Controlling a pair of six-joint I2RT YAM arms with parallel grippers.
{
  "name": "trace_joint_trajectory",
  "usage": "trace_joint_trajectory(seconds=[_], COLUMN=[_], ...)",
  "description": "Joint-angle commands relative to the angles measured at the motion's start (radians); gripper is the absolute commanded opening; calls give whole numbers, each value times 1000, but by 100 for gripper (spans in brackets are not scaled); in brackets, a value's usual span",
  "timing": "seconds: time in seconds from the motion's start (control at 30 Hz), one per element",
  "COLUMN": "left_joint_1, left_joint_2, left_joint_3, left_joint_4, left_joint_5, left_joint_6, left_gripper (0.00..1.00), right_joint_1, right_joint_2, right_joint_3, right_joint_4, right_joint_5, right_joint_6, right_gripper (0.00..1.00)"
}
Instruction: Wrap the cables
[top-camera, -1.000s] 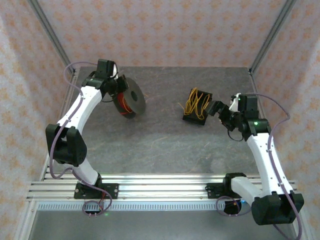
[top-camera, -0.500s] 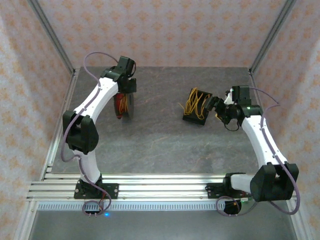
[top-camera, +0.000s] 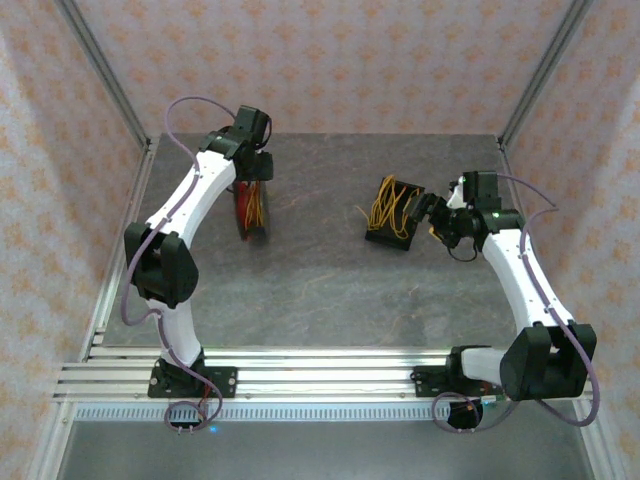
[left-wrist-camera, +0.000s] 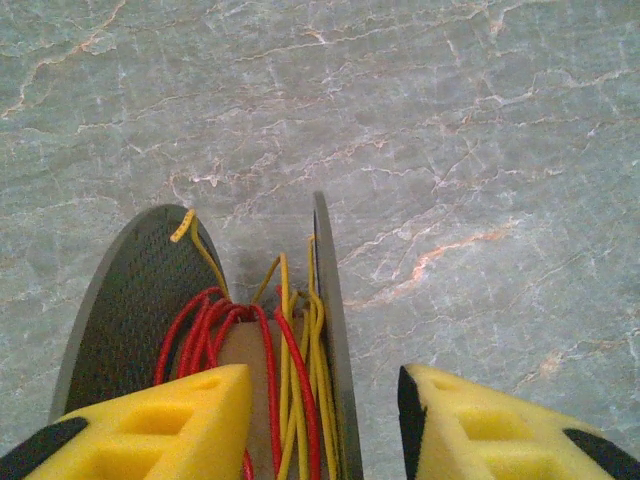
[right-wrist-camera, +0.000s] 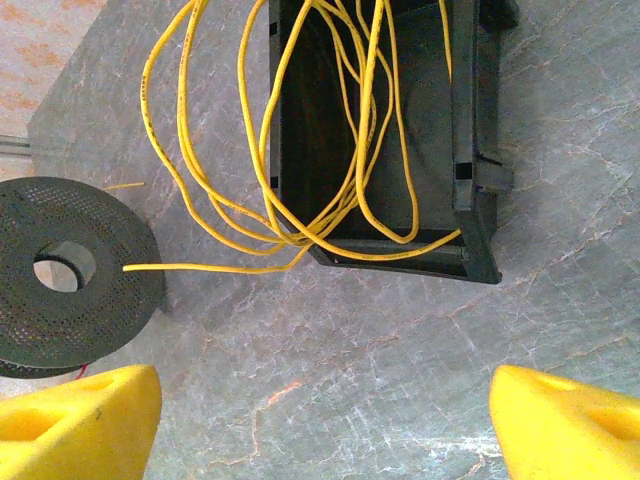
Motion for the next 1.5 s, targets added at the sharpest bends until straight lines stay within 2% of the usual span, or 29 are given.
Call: trace_joint_trajectory(seconds=[0.0,0.1,0.3,0.53,0.7,0.93,1.1,1.33,1.47], left_joint_1=[-2,-3,-11,-25,-69,-215,-322,-360,-374], left_joint_2=[-13,-27,-70,-128,-153,-132,-57,50,93], left_joint_3=[30,39,49,35,55,116,129,80,70], left_joint_4=[-45,-53,-61,-108,-158,-159,-85,56,117], left_joint_5=[-7,-5,-3,-32,-31,53,156,281,332], left_joint_6=[-2,-4,-2,-7,-11,-71,-143,-254,-316], left_gripper=[49,53,68,75,78,78,77,68,66], right_joint_1=[6,7,8,11,16,30,36,35,36], right_joint_2=[0,2,11,12,22,77,154,267,321], right_joint_3=[7,9,11,9,14,49,112,219,248], right_joint_4=[21,20,24,27,30,33,44,7,8], right_joint_5=[-10,-9,-13,-18,-20,-6,19,127,138], right_joint_6=[-14,-16,-14,-16,-17,-27,-35,-60,-59], right_gripper=[85,85,85,84,84,77,69,47,41])
